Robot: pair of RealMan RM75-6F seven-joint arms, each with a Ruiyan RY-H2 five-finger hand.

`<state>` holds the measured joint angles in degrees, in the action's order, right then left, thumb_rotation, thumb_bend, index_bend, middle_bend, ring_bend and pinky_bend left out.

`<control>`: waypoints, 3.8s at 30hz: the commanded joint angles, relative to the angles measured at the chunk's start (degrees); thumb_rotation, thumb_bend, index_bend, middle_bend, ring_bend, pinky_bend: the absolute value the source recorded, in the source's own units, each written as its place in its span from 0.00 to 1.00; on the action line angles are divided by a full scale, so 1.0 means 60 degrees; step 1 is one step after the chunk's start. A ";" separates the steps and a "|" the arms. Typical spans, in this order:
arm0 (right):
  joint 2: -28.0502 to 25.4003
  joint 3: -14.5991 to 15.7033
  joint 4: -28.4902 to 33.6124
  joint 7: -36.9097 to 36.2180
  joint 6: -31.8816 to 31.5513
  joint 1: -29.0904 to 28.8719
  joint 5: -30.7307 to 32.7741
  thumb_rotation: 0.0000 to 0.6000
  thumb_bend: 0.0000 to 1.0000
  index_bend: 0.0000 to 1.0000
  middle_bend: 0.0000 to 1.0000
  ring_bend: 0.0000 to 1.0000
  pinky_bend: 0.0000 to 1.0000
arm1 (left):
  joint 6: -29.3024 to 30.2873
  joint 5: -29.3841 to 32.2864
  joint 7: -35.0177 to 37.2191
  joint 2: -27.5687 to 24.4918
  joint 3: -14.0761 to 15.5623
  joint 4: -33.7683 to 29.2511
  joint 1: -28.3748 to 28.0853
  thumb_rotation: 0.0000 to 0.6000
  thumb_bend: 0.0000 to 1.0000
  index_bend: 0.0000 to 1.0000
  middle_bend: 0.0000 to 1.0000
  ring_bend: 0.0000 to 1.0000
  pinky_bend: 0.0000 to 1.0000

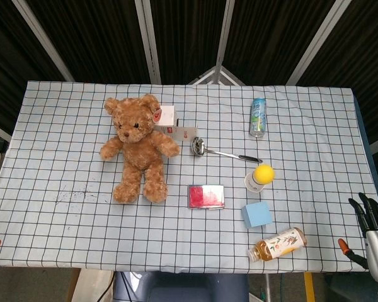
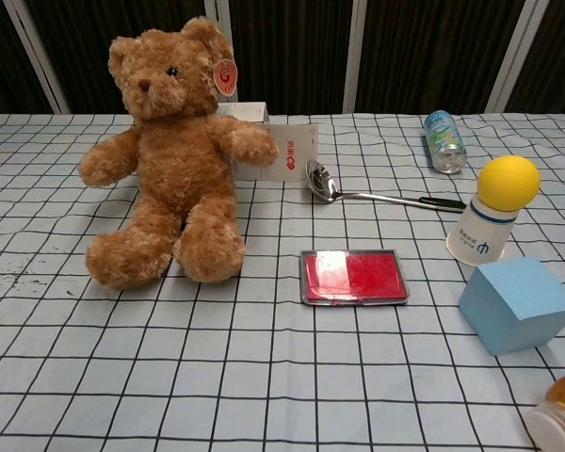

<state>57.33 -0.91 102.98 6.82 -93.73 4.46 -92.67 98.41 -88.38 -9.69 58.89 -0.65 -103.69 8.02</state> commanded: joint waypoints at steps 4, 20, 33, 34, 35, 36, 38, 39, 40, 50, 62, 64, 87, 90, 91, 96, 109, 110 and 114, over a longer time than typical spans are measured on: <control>0.0013 0.0020 -0.0006 0.0048 0.0074 -0.0019 0.0024 1.00 0.22 0.12 0.06 0.08 0.00 | 0.0255 0.0046 0.0385 -0.0060 -0.0119 0.0071 0.0096 1.00 0.26 0.17 0.00 0.00 0.00; -0.0014 0.0065 0.0001 0.0060 0.0099 0.0030 0.0091 1.00 0.22 0.12 0.06 0.08 0.00 | -0.0598 0.0230 0.0953 0.0001 -0.0257 0.0082 -0.0395 1.00 0.29 0.17 0.01 0.00 0.00; 0.0012 0.0069 -0.0019 0.0023 0.0247 -0.0031 0.0144 1.00 0.22 0.12 0.06 0.08 0.00 | -0.5145 0.3406 0.5062 0.0214 -0.2050 -0.0774 -0.3233 1.00 0.24 0.20 0.05 0.00 0.00; 0.0017 0.0068 -0.0024 0.0029 0.0264 -0.0037 0.0156 1.00 0.22 0.12 0.06 0.08 0.00 | -0.5487 0.3801 0.5064 0.0290 -0.2179 -0.0777 -0.3452 1.00 0.24 0.20 0.04 0.00 0.00; 0.0023 0.0069 -0.0029 0.0033 0.0280 -0.0041 0.0168 1.00 0.22 0.12 0.06 0.08 0.00 | -0.5836 0.4158 0.5105 0.0339 -0.2286 -0.0802 -0.3655 1.00 0.24 0.20 0.04 0.00 0.00; 0.0030 0.0068 -0.0033 0.0032 0.0291 -0.0045 0.0179 1.00 0.22 0.12 0.06 0.08 0.00 | -0.6167 0.4508 0.5176 0.0382 -0.2395 -0.0826 -0.3845 1.00 0.24 0.19 0.05 0.00 0.00; 0.0041 0.0069 -0.0047 0.0025 0.0330 -0.0057 0.0208 1.00 0.22 0.12 0.06 0.08 0.00 | -0.6798 0.5252 0.5281 0.0541 -0.2654 -0.0729 -0.4277 1.00 0.24 0.19 0.05 0.00 0.00; 0.0044 0.0069 -0.0055 0.0021 0.0352 -0.0065 0.0225 1.00 0.22 0.12 0.06 0.08 0.00 | -0.7042 0.5613 0.5297 0.0630 -0.2779 -0.0640 -0.4478 1.00 0.24 0.19 0.05 0.00 0.00; 0.0047 0.0067 -0.0063 0.0019 0.0372 -0.0072 0.0243 1.00 0.22 0.12 0.06 0.08 0.00 | -0.7257 0.5988 0.5339 0.0755 -0.2923 -0.0541 -0.4684 1.00 0.24 0.19 0.06 0.00 0.00; 0.0084 0.0028 -0.0211 -0.0063 0.0621 -0.0172 0.0467 1.00 0.22 0.12 0.06 0.08 0.00 | -0.7769 0.8770 0.5765 0.2477 -0.3996 0.1020 -0.6070 1.00 0.24 0.22 0.10 0.00 0.00; 0.0129 -0.0017 -0.0314 -0.0121 0.0724 -0.0223 0.0625 1.00 0.22 0.12 0.06 0.08 0.00 | -0.9280 1.0361 0.6698 0.4280 -0.4400 0.3201 -0.6903 1.00 0.24 0.23 0.13 0.00 0.00; 0.0131 -0.0009 -0.0321 -0.0123 0.0750 -0.0232 0.0635 1.00 0.22 0.12 0.06 0.08 0.00 | -0.9298 1.0412 0.6756 0.4652 -0.4516 0.3639 -0.7083 1.00 0.24 0.23 0.14 0.00 0.00; 0.0093 -0.0004 -0.0310 -0.0203 0.0710 -0.0223 0.0655 1.00 0.22 0.12 0.06 0.08 0.00 | -0.9255 1.0381 0.6768 0.6235 -0.5045 0.5133 -0.7715 1.00 0.24 0.26 0.26 0.00 0.00; 0.0091 0.0011 -0.0308 -0.0191 0.0725 -0.0227 0.0642 1.00 0.22 0.12 0.06 0.08 0.00 | -0.9158 1.0403 0.6712 0.6308 -0.5141 0.5207 -0.7756 1.00 0.24 0.27 0.27 0.00 0.00; 0.0097 0.0015 -0.0307 -0.0183 0.0729 -0.0228 0.0637 1.00 0.22 0.12 0.06 0.07 0.00 | -0.9139 1.0416 0.6689 0.6323 -0.5168 0.5224 -0.7768 1.00 0.24 0.27 0.27 0.00 0.00; 0.0114 0.0018 -0.0299 -0.0144 0.0729 -0.0232 0.0633 1.00 0.22 0.12 0.06 0.08 0.00 | -0.9066 1.0477 0.6606 0.6394 -0.5255 0.5299 -0.7779 1.00 0.24 0.28 0.27 0.00 0.00; 0.0125 0.0019 -0.0241 -0.0039 0.0831 -0.0255 0.0758 1.00 0.22 0.12 0.06 0.08 0.00 | -0.8968 1.0540 0.6362 0.6578 -0.5361 0.5572 -0.7758 1.00 0.55 0.42 0.32 0.00 0.00; 0.0124 0.0017 -0.0239 -0.0039 0.0832 -0.0257 0.0761 1.00 0.22 0.12 0.06 0.08 0.00 | -0.8974 1.0549 0.6354 0.6581 -0.5361 0.5573 -0.7751 1.00 0.56 0.42 0.33 0.00 0.00; 0.0123 0.0019 -0.0231 -0.0043 0.0828 -0.0255 0.0763 1.00 0.22 0.12 0.06 0.08 0.00 | -0.8876 1.0598 0.6253 0.6630 -0.5443 0.5573 -0.7768 1.00 0.61 0.46 0.36 0.00 0.00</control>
<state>58.07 -0.79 101.60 6.56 -88.77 2.93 -88.09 44.97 -24.89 27.98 98.58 -33.18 -70.26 -38.54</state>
